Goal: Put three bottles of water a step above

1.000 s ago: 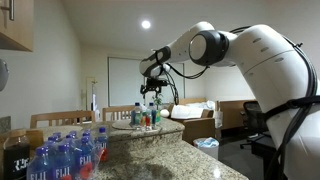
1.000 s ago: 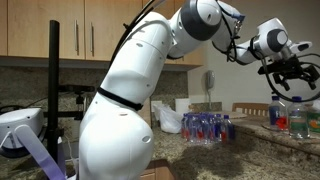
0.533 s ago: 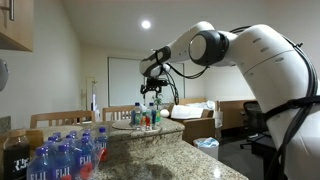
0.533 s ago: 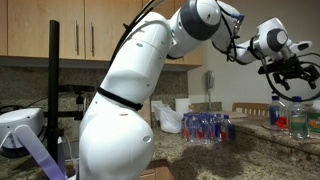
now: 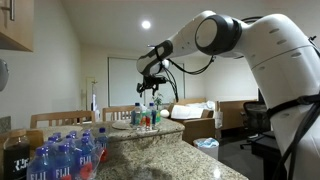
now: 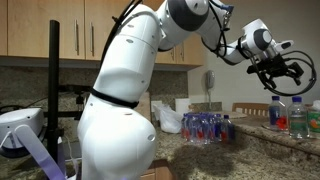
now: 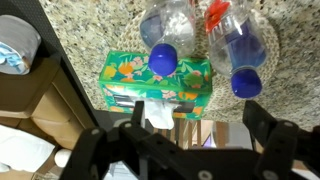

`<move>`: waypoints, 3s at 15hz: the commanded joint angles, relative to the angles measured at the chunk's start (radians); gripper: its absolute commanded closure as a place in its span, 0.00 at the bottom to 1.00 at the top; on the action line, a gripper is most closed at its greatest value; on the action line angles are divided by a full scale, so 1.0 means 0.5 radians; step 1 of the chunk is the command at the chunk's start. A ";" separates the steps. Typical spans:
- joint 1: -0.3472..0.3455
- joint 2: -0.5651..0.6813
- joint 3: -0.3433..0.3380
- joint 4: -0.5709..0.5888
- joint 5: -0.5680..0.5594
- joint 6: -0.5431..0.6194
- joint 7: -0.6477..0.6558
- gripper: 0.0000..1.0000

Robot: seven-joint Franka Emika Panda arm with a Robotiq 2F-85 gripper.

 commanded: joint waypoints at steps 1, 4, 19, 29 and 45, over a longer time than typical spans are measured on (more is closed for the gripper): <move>0.043 -0.298 0.052 -0.424 -0.158 0.179 -0.086 0.00; 0.089 -0.427 0.117 -0.650 -0.254 0.307 -0.068 0.00; 0.129 -0.424 0.253 -0.882 -0.217 0.477 -0.042 0.00; 0.287 0.059 0.374 -0.265 -0.234 0.286 -0.211 0.00; 0.483 0.991 0.356 1.333 -0.101 -1.145 -0.182 0.00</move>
